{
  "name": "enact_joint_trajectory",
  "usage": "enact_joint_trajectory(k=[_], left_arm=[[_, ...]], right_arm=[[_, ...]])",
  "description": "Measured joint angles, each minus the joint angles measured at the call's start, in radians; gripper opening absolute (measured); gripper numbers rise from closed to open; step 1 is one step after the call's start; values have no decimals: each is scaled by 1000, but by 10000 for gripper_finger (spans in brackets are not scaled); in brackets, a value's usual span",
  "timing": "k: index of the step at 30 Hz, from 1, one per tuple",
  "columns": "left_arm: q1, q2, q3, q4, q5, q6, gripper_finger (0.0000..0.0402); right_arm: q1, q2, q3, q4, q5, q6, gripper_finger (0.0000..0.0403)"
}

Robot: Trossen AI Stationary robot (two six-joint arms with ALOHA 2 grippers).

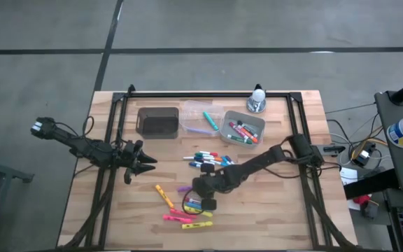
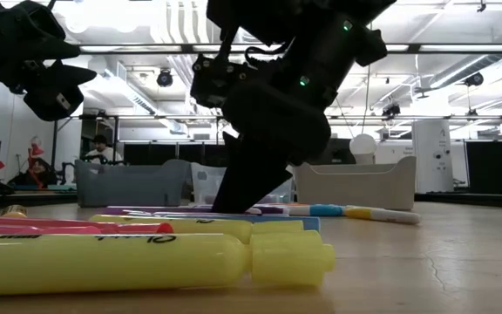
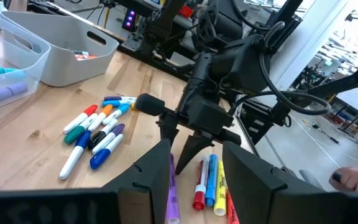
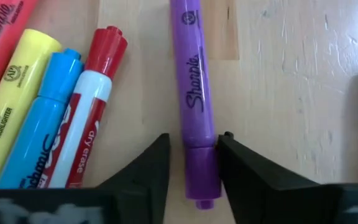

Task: Pick & Place Markers
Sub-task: Put the violet highlighter into the transparent bin

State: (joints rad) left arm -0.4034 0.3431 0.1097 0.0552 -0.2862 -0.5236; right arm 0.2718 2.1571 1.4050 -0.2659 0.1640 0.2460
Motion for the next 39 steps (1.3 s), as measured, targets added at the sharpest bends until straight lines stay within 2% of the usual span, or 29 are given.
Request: enact_joint_trajectory(k=[7,15,26,32,39], left_arm=[[0,0,0,0,0,0,140],[0,0,0,0,0,0,140],[0,0,0,0,0,0,140],[0,0,0,0,0,0,140],[0,0,0,0,-2,0,140]], right_arm=[[-10,1,18,-18,9,-65,55],[-20,4,57,-67,64,-96,64],[-54,-12,179,-311,347,-108,66],[-112,-57,196,-397,490,-113,67],[-225,-115,197,-404,497,-182,67]])
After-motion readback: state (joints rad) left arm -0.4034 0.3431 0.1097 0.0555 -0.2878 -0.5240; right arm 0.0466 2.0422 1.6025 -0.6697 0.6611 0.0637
